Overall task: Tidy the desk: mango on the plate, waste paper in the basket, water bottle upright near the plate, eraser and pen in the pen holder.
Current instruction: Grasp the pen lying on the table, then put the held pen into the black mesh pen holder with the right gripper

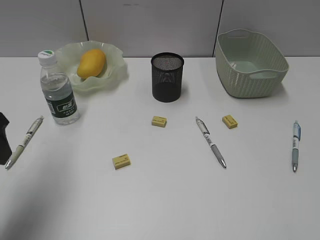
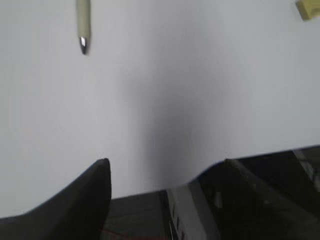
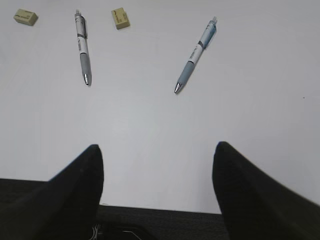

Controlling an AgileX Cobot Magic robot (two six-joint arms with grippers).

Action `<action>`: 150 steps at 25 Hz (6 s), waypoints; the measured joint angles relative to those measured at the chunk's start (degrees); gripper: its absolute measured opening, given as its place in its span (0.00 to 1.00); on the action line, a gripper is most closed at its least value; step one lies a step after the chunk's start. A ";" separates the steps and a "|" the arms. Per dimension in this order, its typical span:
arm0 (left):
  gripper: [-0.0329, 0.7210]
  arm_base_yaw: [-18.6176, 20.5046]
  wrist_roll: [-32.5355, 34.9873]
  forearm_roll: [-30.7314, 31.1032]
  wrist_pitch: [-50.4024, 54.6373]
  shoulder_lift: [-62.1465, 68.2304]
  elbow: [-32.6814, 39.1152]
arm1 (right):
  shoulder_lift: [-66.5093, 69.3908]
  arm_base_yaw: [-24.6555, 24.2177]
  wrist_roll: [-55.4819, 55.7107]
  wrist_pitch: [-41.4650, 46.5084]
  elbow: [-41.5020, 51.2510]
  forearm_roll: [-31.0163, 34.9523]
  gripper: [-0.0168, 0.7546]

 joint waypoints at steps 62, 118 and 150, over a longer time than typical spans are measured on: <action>0.68 -2.08 2.07 -1.94 -4.10 -57.40 20.71 | 34.55 0.00 5.45 -5.41 -11.15 -2.25 0.66; 0.68 -2.08 2.22 -2.77 -3.82 -57.40 20.71 | 91.32 -5.17 18.57 -13.50 -33.51 -5.81 0.46; 0.68 -2.08 2.22 -2.77 -3.93 -57.40 20.71 | 72.52 -3.27 4.78 -21.66 -48.62 7.87 0.18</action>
